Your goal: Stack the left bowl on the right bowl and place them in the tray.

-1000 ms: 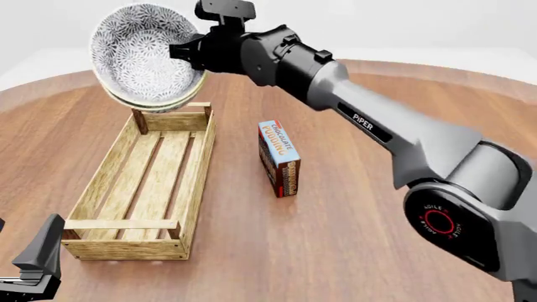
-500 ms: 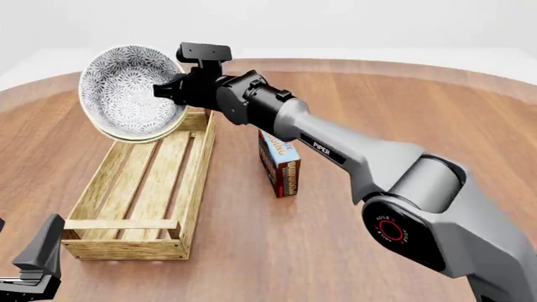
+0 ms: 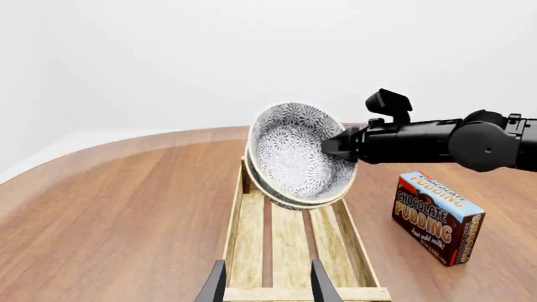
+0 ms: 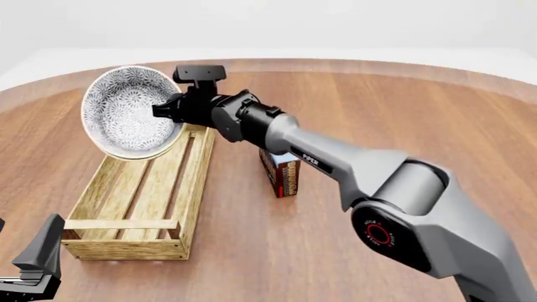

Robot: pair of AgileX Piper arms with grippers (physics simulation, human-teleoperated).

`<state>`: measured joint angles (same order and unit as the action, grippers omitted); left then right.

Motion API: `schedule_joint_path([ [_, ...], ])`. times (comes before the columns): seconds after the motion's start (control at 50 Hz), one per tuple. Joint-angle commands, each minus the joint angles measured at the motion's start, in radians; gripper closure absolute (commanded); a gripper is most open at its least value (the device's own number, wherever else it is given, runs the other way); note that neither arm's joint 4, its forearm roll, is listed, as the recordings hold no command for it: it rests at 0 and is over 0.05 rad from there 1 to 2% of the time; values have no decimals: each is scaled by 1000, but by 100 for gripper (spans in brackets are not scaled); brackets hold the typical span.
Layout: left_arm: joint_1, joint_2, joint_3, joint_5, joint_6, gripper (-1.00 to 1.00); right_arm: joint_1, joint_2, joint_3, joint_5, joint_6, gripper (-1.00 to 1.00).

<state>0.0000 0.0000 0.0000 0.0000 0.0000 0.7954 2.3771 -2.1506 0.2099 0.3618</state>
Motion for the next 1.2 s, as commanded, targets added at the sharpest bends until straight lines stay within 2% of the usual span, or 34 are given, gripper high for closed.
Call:
schedule_joint_path([
  [0.02,0,0,0,0,0,-100,6,9,-6,-4,-7,100],
  [1.2,0,0,0,0,0,-100,24,68,49,-34,-8,100],
])
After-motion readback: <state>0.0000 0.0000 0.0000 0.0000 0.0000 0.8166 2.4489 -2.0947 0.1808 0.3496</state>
